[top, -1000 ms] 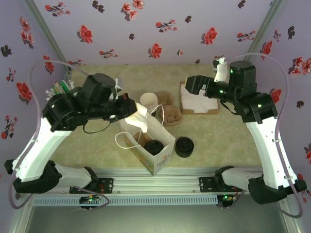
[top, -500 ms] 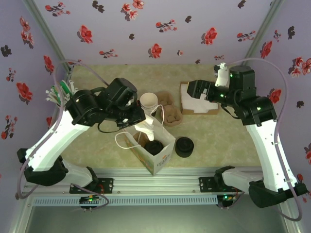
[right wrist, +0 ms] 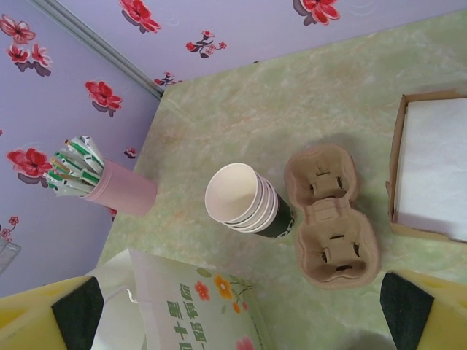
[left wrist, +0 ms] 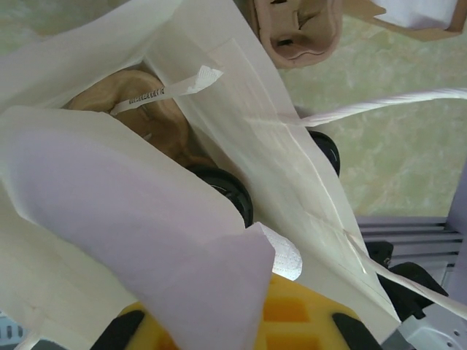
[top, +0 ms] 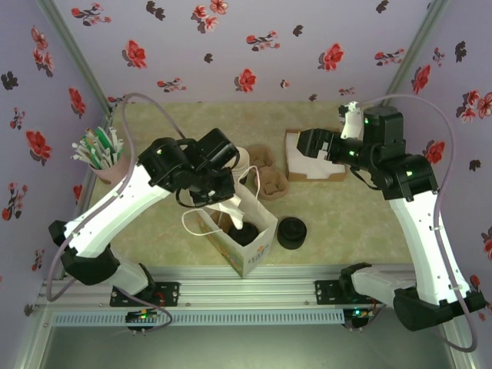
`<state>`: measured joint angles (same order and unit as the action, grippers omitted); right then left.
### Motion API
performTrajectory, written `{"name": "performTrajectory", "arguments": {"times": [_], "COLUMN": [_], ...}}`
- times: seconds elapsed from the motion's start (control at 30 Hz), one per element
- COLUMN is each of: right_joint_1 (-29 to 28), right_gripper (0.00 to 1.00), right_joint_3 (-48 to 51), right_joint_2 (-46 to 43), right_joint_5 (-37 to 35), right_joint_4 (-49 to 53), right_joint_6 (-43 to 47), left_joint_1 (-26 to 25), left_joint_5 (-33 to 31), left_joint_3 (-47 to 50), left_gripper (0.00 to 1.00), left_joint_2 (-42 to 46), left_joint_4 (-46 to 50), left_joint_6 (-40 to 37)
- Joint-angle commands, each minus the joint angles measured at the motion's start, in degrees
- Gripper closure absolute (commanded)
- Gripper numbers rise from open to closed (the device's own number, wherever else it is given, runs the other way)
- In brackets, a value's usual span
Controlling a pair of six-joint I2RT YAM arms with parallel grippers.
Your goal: Pack the takeout coffee
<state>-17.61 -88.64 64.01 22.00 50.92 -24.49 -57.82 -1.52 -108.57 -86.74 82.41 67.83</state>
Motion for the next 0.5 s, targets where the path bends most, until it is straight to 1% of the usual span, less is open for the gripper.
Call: {"name": "performTrajectory", "arguments": {"times": [0.0,0.1,0.13,0.17,0.23,0.27,0.3,0.33,0.47], "right_joint_1": [0.38,0.47,0.43,0.39,0.53,0.58,0.64,0.64,0.72], "right_gripper": [0.01,0.01,0.01,0.01,0.01,0.01,0.01,0.01,0.01], "right_joint_3": [0.56,0.58,0.53,0.65,0.72,0.69,0.68,0.79,0.81], "right_joint_2": [-1.08,-1.13,-1.16,-1.21,-1.28,-1.35,-1.42,-1.51,-1.47], "right_joint_5": [-0.33,-0.40,-0.38,-0.30,-0.42,-0.23,-0.26,-0.36,-0.12], "right_joint_4": [-1.08,-0.77,-0.78,-0.74,-0.70,-0.66,-0.68,-0.62,-0.40], "right_joint_6": [0.93,1.03,1.11,1.16,1.18,1.21,1.21,1.30,1.30], "left_joint_1": [-0.36,-0.36,-0.36,-0.36,-0.36,-0.36,-0.36,-0.36,-0.36], "left_joint_5": [-1.69,-2.16,-2.56,-2.88,-3.39,-3.57,-3.74,-4.17,-5.62], "left_joint_3": [0.38,0.29,0.28,0.19,-0.22,-0.60,-0.88,-1.26,-2.54], "left_gripper": [0.89,0.75,0.64,0.57,0.55,0.51,0.50,0.45,0.42], "left_joint_2": [0.30,0.82,1.06,1.34,1.65,1.74,1.85,1.99,2.79], "left_joint_4": [2.64,2.50,2.45,2.41,2.41,2.56,2.58,2.84,3.14], "left_joint_6": [0.45,0.55,0.62,0.63,0.55,0.46,0.33,0.32,-0.20]}}
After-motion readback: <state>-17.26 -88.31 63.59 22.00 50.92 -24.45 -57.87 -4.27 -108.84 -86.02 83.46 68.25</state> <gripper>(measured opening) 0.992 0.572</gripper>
